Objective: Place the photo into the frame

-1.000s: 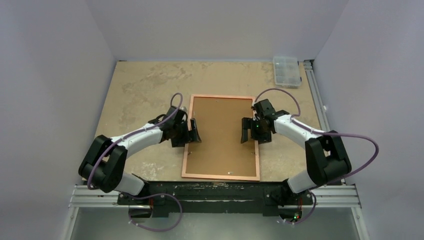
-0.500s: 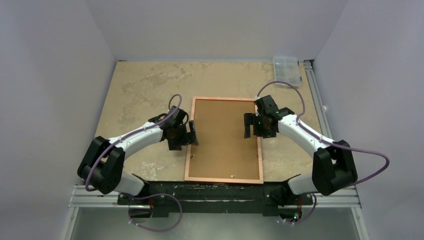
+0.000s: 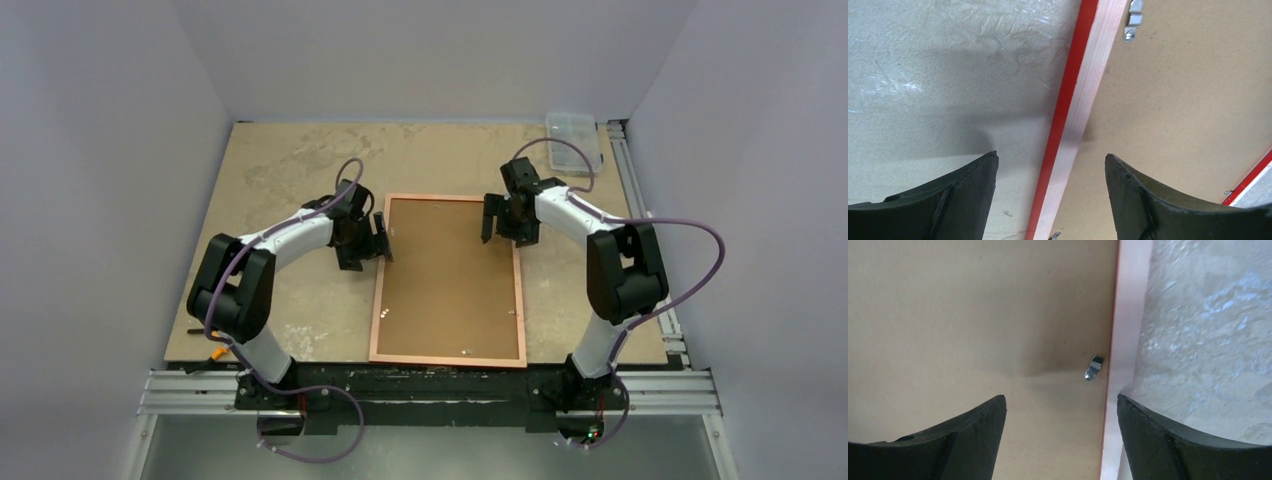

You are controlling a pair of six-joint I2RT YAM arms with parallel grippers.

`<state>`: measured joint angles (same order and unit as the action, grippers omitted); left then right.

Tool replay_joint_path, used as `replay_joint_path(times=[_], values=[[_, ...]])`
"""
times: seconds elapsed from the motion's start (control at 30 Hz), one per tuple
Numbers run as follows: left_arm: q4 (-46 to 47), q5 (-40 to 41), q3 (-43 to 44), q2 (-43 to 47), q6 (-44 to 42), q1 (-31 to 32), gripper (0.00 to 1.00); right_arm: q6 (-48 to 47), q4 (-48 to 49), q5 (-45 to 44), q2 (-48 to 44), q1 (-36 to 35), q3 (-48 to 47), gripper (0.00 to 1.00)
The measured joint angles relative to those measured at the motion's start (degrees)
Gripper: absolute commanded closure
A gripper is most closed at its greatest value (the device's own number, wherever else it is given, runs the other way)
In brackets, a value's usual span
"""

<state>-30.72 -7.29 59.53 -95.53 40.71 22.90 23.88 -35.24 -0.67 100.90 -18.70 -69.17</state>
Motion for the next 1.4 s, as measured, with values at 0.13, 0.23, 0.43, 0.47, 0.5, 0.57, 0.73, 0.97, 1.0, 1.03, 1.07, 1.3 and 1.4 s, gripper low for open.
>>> replay_joint_path(times=[0.13, 0.23, 0.43, 0.47, 0.5, 0.57, 0.73, 0.97, 1.0, 1.03, 1.07, 1.3, 1.4], values=[[-0.1, -0.4, 0.0, -1.3, 0.0, 0.0, 0.28, 0.2, -0.4, -1.6, 3.4, 2.4, -3.9, 0.22], [0.1, -0.7, -0.1, -1.3, 0.0, 0.0, 0.29, 0.1, -0.5, -3.4, 4.6, 4.1, -4.6, 0.23], [0.9, -1.6, -0.4, -1.3, 0.0, 0.0, 0.30, -0.4, -0.8, -4.6, 6.5, 4.9, -4.6, 0.33], [1.0, -1.6, -0.4, -1.3, 0.0, 0.0, 0.30, -0.3, -0.6, -4.5, 6.8, 4.9, -4.6, 0.37], [1.1, -1.7, -0.4, -1.3, 0.0, 0.0, 0.30, -0.5, -0.3, -4.2, 7.0, 4.8, -4.7, 0.40], [1.3, -1.8, -0.4, -1.3, 0.0, 0.0, 0.30, -0.6, 0.0, -3.8, 7.0, 4.7, -4.7, 0.42], [1.5, -2.0, -1.0, -1.3, 0.0, 0.0, 0.30, -0.9, 1.0, -2.4, 7.1, 4.7, -4.5, 0.66], [1.6, -2.0, -1.0, -1.3, 0.0, 0.0, 0.30, -2.8, 3.0, -3.3, 5.0, 5.3, -1.8, 1.00], [1.6, -2.0, -1.0, -1.3, 0.0, 0.0, 0.30, -3.4, 3.2, -3.4, 4.9, 5.2, -1.6, 1.00], [1.6, -2.0, -1.0, -1.3, 0.0, 0.0, 0.29, -3.7, 3.4, -3.7, 4.8, 5.1, -1.5, 1.00], [1.6, -2.0, -1.0, -1.3, 0.0, 0.0, 0.29, -3.9, 3.4, -3.8, 4.8, 5.0, -1.5, 1.00], [1.6, -2.0, -1.0, -1.3, 0.1, 0.0, 0.30, -4.0, 4.2, -4.0, 4.2, 4.9, -0.7, 1.00], [1.6, -2.0, -1.1, -1.3, 0.1, 0.0, 0.30, -4.1, 5.2, -3.8, 3.5, 4.9, 0.2, 0.72]])
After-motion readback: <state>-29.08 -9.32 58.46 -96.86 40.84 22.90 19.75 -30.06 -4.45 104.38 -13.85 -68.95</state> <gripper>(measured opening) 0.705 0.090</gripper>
